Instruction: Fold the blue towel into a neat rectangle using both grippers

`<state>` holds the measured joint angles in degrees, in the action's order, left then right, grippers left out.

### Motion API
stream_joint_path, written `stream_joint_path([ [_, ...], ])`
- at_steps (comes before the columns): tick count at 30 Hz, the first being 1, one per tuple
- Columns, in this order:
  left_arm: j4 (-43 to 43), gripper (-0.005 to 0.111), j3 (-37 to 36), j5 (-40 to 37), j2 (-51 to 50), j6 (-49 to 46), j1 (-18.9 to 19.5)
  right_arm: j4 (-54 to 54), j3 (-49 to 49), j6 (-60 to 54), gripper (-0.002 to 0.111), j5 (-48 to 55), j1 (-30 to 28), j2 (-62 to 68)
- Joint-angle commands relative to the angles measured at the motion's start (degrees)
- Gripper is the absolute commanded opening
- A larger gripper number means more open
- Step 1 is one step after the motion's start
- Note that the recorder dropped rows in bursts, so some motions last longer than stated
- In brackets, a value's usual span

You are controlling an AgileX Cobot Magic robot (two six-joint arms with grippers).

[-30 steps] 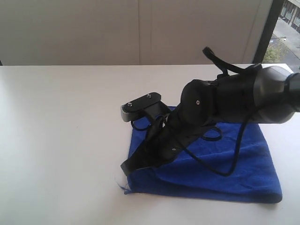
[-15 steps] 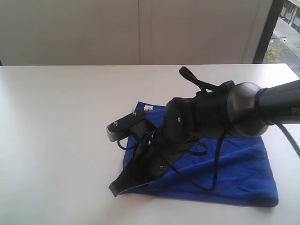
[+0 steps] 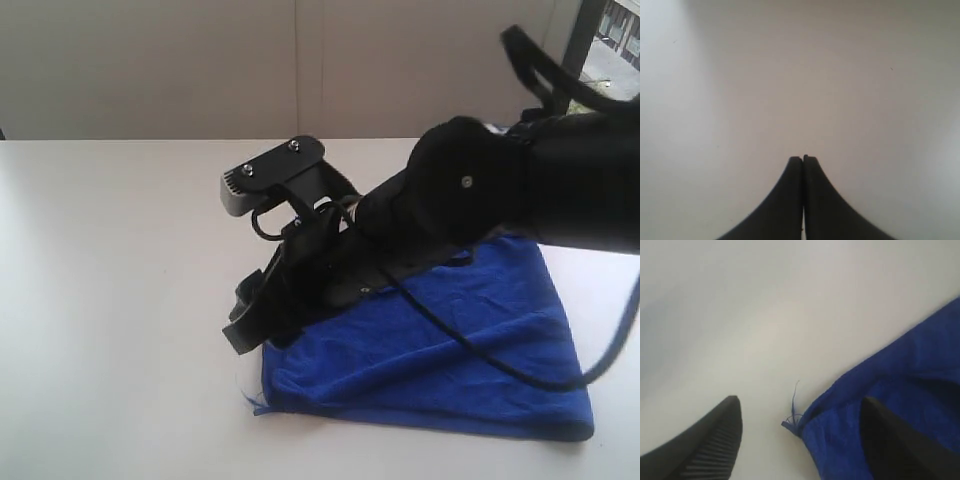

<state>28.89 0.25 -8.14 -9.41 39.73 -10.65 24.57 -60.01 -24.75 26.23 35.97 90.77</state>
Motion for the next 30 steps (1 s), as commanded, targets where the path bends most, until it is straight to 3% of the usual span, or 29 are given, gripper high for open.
stream_joint_path([
  [1,0.4,0.000,-0.2,0.4,-0.2,0.3,-0.3,-3.8,0.2,-0.7,0.063,2.6,0.0,-3.6],
  [3,0.4,0.000,-0.2,0.4,-0.2,0.3,-0.3,-7.7,1.1,1.3,0.063,2.9,-0.1,-4.5],
  [7,0.4,0.000,-0.2,4.4,-0.2,0.3,-0.3,-23.7,4.8,18.0,0.053,1.5,-4.5,-6.7],
  [12,2.2,0.000,-0.2,21.6,-0.2,0.3,-0.3,-28.3,6.7,24.0,0.042,3.2,-9.4,-7.5],
  [19,1.8,0.000,-0.2,43.9,-0.2,0.4,-0.3,-32.5,9.6,29.1,0.008,4.1,-16.9,-7.2],
  [21,1.8,0.000,-0.2,45.3,-0.2,0.4,-0.3,-33.9,10.2,31.6,0.001,4.2,-18.6,-7.2],
  [25,-1.0,0.000,0.0,37.1,-1.4,-1.1,-0.3,-33.9,11.7,32.5,0.000,5.3,-20.6,-7.2],
  [30,-0.5,0.000,6.4,37.1,-9.8,-3.9,-0.3,-35.5,13.8,34.6,0.000,5.7,-21.9,-7.2],
])
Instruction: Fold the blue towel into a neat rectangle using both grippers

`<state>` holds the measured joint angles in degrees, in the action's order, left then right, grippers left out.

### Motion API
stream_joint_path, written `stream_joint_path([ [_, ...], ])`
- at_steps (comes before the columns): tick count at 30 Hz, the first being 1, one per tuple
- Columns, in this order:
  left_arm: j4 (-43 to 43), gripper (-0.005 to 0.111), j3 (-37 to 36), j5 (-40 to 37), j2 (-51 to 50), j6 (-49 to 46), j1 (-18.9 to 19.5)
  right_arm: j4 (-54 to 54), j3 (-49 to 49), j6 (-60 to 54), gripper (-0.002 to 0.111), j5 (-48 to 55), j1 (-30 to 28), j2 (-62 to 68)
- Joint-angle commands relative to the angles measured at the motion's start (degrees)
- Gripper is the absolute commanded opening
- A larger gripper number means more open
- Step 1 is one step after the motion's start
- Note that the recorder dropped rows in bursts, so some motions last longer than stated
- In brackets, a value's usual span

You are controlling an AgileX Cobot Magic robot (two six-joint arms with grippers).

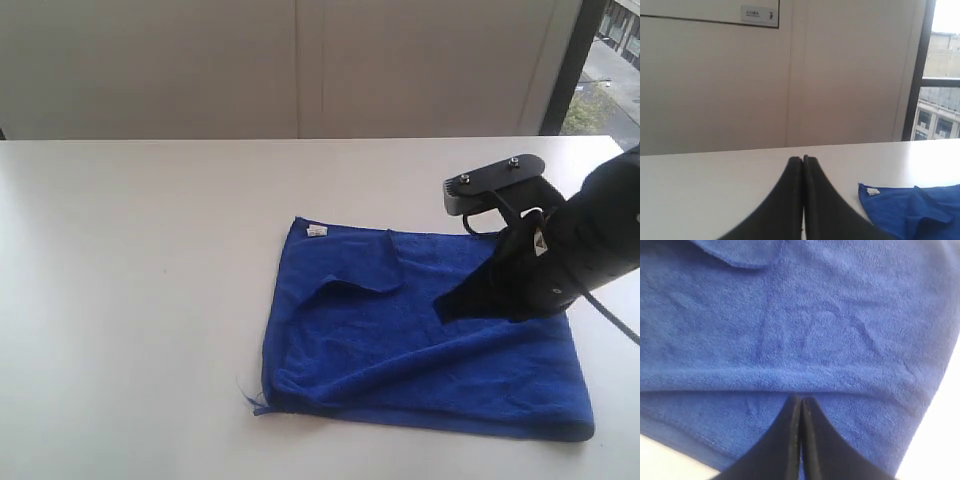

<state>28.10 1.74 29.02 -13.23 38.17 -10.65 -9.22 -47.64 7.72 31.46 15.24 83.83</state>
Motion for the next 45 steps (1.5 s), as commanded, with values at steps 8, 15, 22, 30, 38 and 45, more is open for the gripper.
stream_joint_path([
  [8,19.0,0.000,20.8,7.0,-35.3,10.0,-0.3,-7.4,4.7,8.0,0.000,2.1,-1.3,-0.3],
  [15,44.7,0.000,42.7,2.9,-63.1,28.4,-7.1,-7.4,5.1,8.7,0.000,2.1,-1.3,-0.3],
  [22,64.2,0.000,65.7,-14.1,-84.9,37.5,-22.7,-7.4,5.1,9.0,0.000,1.9,-1.3,-0.3],
  [30,71.8,0.000,81.8,-14.3,-101.4,47.6,-30.6,-7.4,5.1,8.9,0.000,1.8,-1.3,-0.3],
  [38,59.3,0.000,83.0,-48.0,-104.7,17.1,-30.2,-7.4,5.1,8.9,0.000,1.8,-1.3,-0.3],
  [45,-10.7,0.000,85.9,-61.0,-105.0,-55.7,-29.8,-7.4,5.1,8.9,0.000,1.1,-1.3,-0.3],
])
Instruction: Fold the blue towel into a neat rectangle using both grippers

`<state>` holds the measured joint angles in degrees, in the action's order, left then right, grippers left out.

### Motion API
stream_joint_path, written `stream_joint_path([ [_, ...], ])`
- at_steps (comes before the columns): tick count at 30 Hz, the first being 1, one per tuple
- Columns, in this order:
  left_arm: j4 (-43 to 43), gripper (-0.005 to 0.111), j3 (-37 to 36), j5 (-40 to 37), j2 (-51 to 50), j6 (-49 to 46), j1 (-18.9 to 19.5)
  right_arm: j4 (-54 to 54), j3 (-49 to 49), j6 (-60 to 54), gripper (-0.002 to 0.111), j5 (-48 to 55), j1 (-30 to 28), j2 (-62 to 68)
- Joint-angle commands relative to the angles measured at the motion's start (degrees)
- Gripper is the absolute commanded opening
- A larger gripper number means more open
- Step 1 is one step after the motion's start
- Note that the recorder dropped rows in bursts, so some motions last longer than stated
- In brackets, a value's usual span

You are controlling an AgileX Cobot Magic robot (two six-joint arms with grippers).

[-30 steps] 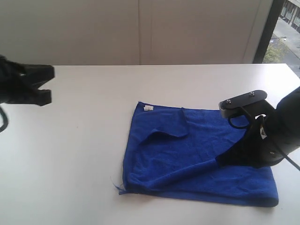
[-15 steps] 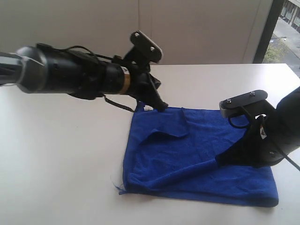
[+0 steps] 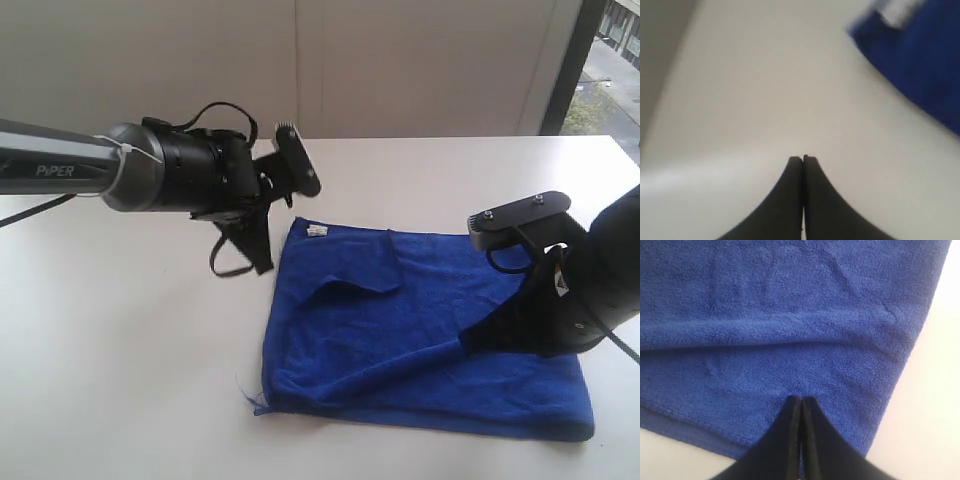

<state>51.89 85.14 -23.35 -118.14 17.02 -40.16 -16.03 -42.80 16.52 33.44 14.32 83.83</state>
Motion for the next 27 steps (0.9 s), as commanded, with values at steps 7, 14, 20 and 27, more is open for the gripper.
stream_joint_path([
  [7,-54.9,0.000,9.4,-2.7,0.1,-41.5,-3.1,-0.6,0.2,0.1,0.000,0.2,-0.4,-0.3],
  [14,-54.6,0.043,10.1,0.9,-2.0,-52.2,-7.3,-0.5,0.2,0.1,0.000,-0.5,-0.4,-0.3],
  [20,-54.6,0.061,10.1,0.8,-4.8,-52.9,-7.4,-0.4,0.2,0.1,0.000,-0.5,-0.4,-0.3],
  [27,-48.8,0.057,10.1,4.8,-6.3,-53.0,-7.3,-0.4,0.2,0.1,0.000,-1.3,-0.4,-0.3],
])
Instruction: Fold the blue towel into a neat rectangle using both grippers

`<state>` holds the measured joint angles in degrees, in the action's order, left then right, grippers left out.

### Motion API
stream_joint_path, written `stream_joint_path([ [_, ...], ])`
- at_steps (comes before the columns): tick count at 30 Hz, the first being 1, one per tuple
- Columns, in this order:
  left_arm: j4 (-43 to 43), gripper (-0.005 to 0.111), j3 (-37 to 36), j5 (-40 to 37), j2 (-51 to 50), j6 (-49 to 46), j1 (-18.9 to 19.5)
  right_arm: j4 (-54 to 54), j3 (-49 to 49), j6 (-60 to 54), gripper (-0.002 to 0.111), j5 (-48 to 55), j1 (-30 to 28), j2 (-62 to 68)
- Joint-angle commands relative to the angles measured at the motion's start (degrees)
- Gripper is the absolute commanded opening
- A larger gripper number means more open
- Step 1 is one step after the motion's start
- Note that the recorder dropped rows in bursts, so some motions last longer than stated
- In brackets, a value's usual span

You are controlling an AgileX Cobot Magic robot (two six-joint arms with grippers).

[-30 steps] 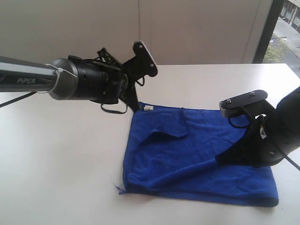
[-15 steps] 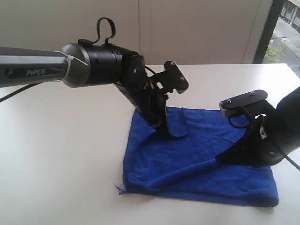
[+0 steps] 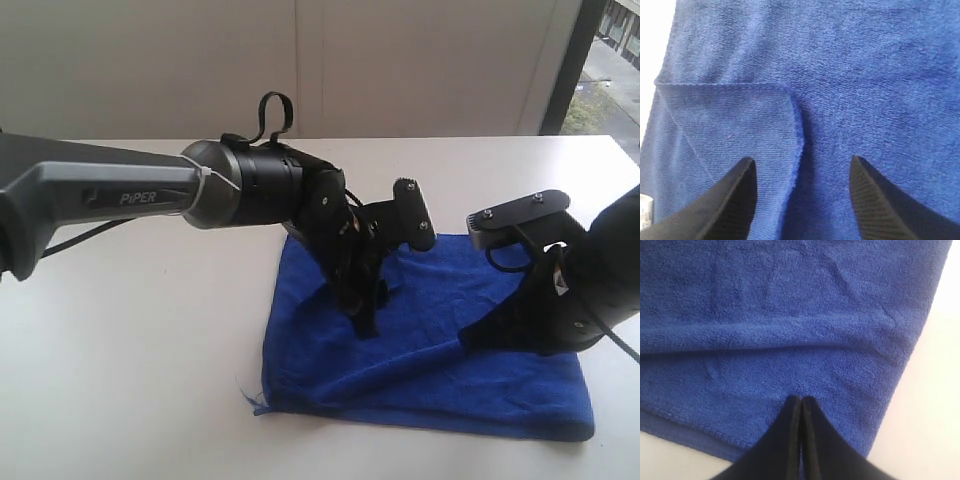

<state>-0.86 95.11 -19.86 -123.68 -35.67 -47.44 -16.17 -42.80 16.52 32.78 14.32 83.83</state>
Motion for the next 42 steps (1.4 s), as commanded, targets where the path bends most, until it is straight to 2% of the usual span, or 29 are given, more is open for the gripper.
stream_joint_path([
  [1,5.2,0.056,0.2,1.2,-1.1,-0.3,0.1,-0.2,0.2,0.1,0.000,-0.6,-0.4,-0.3],
  [5,9.3,0.051,0.2,0.9,-2.9,0.1,0.1,-0.2,0.2,0.1,0.000,-0.4,-0.4,-0.3],
  [8,9.3,0.042,0.2,2.0,-3.0,1.7,0.1,-0.2,0.2,0.1,0.000,-0.4,-0.4,-0.3],
  [11,9.3,0.027,0.2,2.4,-3.0,1.7,0.1,-0.3,1.7,0.1,0.000,-2.7,-0.4,2.2],
  [17,9.9,0.027,0.2,2.5,-3.0,1.7,0.1,-0.4,3.6,0.6,0.000,-4.7,-1.9,9.0],
  [27,12.5,0.027,0.3,4.9,-3.0,1.7,0.3,-0.4,3.6,0.6,0.000,-3.6,-2.4,11.5],
  [32,13.6,0.040,0.3,6.1,-3.0,1.4,0.5,-0.3,4.0,0.6,0.000,-3.8,-2.4,13.2],
  [34,13.8,0.040,0.3,6.9,-3.0,1.4,0.5,-0.2,4.2,0.6,0.000,-4.4,-2.4,13.8],
  [36,14.3,0.034,0.3,7.0,-3.4,1.4,0.6,-0.2,4.2,0.6,0.000,-4.3,-2.4,14.0],
  [42,14.6,0.006,0.3,6.3,-4.0,1.4,0.6,-0.2,4.2,0.6,0.000,-4.4,-2.4,14.1],
])
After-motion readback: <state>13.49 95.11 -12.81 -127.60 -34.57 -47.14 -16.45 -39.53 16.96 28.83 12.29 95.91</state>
